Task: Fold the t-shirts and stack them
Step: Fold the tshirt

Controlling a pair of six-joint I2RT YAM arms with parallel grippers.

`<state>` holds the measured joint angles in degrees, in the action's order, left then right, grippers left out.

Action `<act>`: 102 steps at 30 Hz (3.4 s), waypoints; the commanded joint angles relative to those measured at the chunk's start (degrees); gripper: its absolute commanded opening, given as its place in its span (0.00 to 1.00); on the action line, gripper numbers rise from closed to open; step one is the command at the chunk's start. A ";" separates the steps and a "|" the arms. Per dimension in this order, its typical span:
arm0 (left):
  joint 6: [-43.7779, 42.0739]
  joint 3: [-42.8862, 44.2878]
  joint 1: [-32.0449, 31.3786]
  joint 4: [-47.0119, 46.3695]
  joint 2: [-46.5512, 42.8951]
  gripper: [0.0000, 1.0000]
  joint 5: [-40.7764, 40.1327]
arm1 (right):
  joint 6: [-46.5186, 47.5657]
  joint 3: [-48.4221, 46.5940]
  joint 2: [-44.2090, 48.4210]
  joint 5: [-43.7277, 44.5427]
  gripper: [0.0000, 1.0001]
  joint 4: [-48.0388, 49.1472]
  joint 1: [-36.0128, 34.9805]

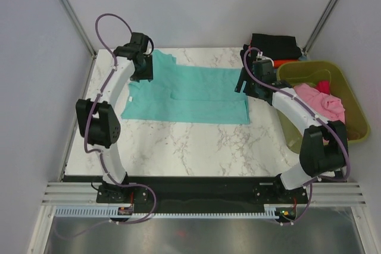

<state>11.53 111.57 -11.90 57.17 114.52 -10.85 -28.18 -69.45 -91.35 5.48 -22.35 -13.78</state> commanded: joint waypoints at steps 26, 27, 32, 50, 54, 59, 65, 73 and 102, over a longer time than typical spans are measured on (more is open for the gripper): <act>32.50 -71.31 19.98 -46.87 -37.53 0.68 4.51 | -1.79 27.26 8.21 -9.25 0.81 13.82 1.04; 32.59 -71.58 20.60 -48.01 -37.18 0.69 4.78 | -1.79 27.35 8.29 -9.43 0.81 14.00 1.04; 33.38 -71.40 20.87 -52.23 -32.00 0.69 5.58 | -1.44 28.66 8.91 -9.25 0.81 14.61 1.39; 32.94 -81.25 21.30 -66.31 -30.59 0.36 10.50 | -3.72 33.41 7.59 -10.13 0.58 17.95 2.18; 32.94 -81.33 22.01 -67.36 -29.97 0.15 12.17 | -3.89 34.64 7.85 -8.91 0.44 19.01 2.18; 32.77 -81.33 22.27 -67.80 -30.05 0.02 12.52 | -3.19 34.73 7.77 -7.32 0.17 20.15 2.27; 31.36 -83.09 22.27 -64.73 -38.21 0.02 9.55 | -2.67 33.68 12.77 -6.18 0.00 15.94 2.18; 33.03 -86.26 22.18 -54.46 -55.42 0.02 7.17 | -2.49 33.68 23.49 -5.30 0.00 7.15 2.18; 31.72 -69.83 22.10 -12.78 -89.29 0.70 15.86 | -17.96 34.30 60.24 -0.38 0.98 -19.49 2.18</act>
<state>44.91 37.36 10.00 41.19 25.96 4.03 -43.94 -33.04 -32.53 2.48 -38.70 -11.77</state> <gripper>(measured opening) 0.692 0.977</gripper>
